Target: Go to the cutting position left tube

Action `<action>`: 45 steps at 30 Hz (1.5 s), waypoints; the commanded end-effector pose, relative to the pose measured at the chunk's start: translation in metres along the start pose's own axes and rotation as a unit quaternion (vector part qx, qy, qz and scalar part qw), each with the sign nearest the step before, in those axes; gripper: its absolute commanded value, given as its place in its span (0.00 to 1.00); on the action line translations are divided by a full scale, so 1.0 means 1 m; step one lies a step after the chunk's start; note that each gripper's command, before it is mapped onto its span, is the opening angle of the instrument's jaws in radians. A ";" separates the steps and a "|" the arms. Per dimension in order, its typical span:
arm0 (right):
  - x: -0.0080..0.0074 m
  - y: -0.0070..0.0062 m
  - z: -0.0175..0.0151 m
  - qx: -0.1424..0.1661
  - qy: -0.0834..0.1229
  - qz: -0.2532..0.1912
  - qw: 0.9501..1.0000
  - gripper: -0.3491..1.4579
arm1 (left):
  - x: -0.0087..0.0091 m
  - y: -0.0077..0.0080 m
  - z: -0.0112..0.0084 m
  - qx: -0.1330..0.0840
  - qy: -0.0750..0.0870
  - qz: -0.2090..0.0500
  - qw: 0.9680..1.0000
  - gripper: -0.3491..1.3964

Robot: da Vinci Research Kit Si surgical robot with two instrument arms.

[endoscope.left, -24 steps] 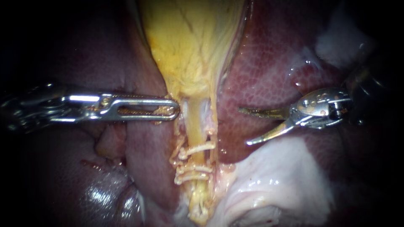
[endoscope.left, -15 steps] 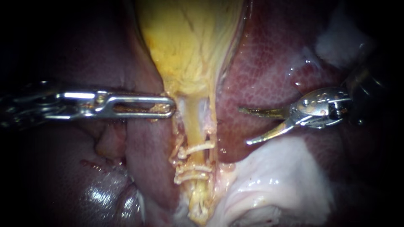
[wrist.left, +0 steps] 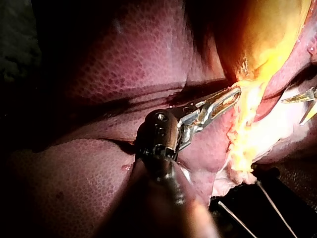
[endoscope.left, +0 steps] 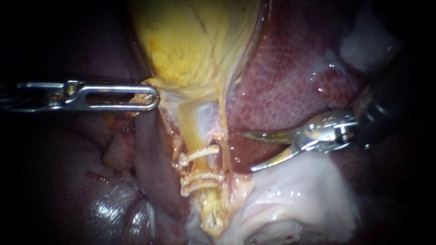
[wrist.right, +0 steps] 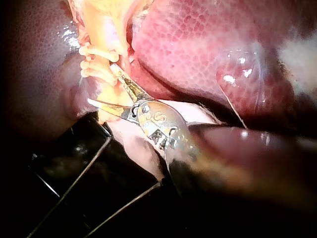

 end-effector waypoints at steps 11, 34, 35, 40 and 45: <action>-0.0053 0.0009 0.0050 0.028 -0.027 0.028 0.999 0.99 | 0.0000 0.0001 -0.0001 0.001 0.000 0.000 1.000 0.00; -0.0042 0.0027 0.0095 0.087 0.025 0.074 0.993 0.99 | 0.0001 0.0000 -0.0001 0.001 0.000 0.000 1.000 0.00; -0.0040 0.0025 0.0097 0.095 0.028 0.077 0.992 0.98 | 0.0000 0.0000 -0.0001 0.001 0.000 0.000 1.000 0.00; -0.0031 0.0019 0.0106 0.122 0.037 0.083 0.988 0.97 | 0.0000 0.0005 0.0002 0.000 0.000 0.001 1.000 0.00; -0.0029 0.0022 0.0118 0.129 0.040 0.085 0.987 0.97 | 0.0002 0.0009 0.0009 -0.001 -0.001 0.001 1.000 0.00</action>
